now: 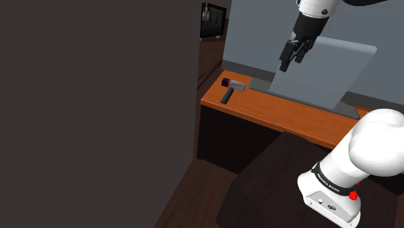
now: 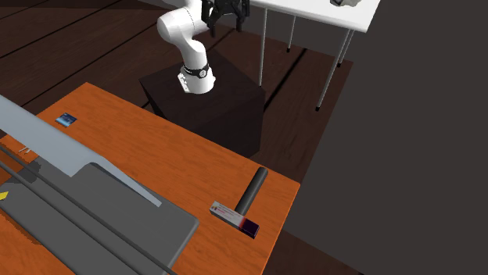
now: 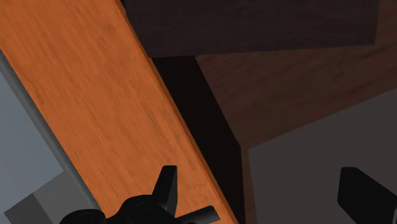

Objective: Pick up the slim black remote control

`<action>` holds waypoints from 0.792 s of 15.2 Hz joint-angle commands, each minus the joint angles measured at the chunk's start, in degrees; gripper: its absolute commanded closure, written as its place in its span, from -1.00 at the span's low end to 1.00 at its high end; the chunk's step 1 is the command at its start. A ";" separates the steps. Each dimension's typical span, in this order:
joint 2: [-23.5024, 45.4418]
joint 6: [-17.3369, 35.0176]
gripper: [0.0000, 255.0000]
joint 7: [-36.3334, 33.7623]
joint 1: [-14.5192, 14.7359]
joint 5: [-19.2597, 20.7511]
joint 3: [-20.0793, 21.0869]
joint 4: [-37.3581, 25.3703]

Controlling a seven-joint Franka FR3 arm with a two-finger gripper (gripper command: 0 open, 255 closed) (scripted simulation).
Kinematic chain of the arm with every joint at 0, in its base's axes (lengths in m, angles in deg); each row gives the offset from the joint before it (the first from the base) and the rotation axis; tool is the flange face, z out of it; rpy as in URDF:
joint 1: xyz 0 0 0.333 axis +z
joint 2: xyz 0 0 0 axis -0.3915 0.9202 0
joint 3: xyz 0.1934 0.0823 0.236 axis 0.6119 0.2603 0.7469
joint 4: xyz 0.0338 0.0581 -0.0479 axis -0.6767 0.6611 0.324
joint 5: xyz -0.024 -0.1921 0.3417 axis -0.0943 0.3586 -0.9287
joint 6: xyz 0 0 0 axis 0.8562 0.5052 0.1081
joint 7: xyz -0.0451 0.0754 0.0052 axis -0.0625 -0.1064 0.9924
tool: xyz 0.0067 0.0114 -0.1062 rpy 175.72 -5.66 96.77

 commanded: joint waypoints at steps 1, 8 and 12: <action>0.00 0.00 -1.00 0.00 0.00 0.00 0.00 0.00; 10.77 14.56 -1.00 -11.63 -3.37 -0.35 2.94 3.00; 18.48 22.29 -1.00 -18.39 -5.54 0.38 4.40 2.63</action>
